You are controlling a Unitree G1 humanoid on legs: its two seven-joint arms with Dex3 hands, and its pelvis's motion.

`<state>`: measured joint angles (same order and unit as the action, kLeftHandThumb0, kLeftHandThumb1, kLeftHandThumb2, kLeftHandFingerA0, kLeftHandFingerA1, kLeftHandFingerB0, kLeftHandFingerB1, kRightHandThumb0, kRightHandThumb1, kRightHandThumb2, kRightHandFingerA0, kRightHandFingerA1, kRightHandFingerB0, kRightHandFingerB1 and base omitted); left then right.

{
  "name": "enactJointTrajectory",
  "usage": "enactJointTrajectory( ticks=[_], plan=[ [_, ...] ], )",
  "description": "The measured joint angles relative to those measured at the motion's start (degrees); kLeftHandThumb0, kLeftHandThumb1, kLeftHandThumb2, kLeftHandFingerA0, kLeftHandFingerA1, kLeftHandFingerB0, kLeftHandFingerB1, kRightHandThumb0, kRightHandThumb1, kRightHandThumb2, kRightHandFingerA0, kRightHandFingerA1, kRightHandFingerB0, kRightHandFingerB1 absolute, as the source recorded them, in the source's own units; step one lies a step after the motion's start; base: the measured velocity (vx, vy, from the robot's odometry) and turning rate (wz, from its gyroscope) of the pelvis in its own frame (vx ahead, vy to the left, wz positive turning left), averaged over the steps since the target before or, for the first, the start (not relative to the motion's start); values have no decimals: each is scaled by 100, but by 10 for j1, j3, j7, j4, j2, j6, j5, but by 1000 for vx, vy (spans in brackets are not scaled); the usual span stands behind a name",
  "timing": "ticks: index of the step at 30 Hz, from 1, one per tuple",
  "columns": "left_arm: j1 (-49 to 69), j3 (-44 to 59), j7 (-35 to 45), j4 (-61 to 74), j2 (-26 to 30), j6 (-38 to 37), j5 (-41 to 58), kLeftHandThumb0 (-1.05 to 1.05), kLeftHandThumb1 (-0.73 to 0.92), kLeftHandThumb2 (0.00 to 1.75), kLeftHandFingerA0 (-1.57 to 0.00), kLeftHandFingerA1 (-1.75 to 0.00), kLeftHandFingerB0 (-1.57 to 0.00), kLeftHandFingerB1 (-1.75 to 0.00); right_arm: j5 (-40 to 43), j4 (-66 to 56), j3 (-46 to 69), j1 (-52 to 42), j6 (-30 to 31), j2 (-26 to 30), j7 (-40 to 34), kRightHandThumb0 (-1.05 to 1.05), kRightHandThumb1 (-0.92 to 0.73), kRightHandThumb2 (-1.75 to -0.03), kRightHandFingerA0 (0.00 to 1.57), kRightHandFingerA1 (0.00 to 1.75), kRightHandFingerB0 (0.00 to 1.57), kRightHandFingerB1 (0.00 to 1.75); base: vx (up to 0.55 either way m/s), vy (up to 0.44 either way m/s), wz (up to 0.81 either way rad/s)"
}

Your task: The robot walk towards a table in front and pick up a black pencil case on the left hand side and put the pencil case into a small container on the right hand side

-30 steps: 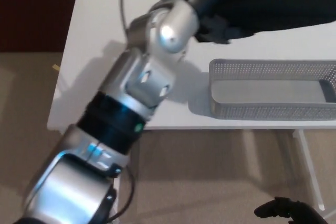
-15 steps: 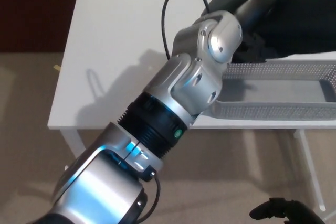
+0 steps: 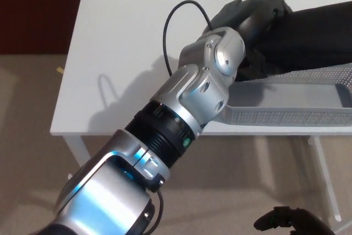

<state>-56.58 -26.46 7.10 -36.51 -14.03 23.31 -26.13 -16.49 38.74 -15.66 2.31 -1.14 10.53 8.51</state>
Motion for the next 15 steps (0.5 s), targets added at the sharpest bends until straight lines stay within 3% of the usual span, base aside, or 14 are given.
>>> enactJointTrajectory(
  ticks=[2,3,5,9,12,15],
  plan=[
    [0,-1,-4,-5,0,0,3,-24,76,65,-70,-155,-68,-95,0,-1,0,1,1,0,2,-47,-65,-76,64,64,50,72,0,0,0],
    [0,-1,-5,-5,0,0,3,-23,77,63,-70,-154,-66,-104,0,-2,0,1,1,0,2,-47,-65,-74,65,61,48,71,0,0,0],
    [0,-1,-7,-10,0,1,6,-21,77,63,-69,-155,-66,-104,0,-5,-1,1,2,0,3,-47,-66,-74,64,60,46,70,0,0,0],
    [-1,-1,-10,-21,0,1,9,-25,75,65,-71,-142,-69,-78,-1,-12,-6,1,2,0,5,-49,-66,-77,64,64,49,73,0,0,0],
    [-1,-2,-14,-28,0,1,12,-21,76,66,-68,-149,-67,-91,-2,-19,-9,1,2,0,6,-48,-68,-75,65,64,48,71,0,0,0],
    [-1,-4,-17,-35,0,1,16,-21,76,66,-69,-148,-67,-88,-4,-29,-13,1,5,0,7,-48,-68,-75,65,64,48,71,0,0,0]
  ],
)
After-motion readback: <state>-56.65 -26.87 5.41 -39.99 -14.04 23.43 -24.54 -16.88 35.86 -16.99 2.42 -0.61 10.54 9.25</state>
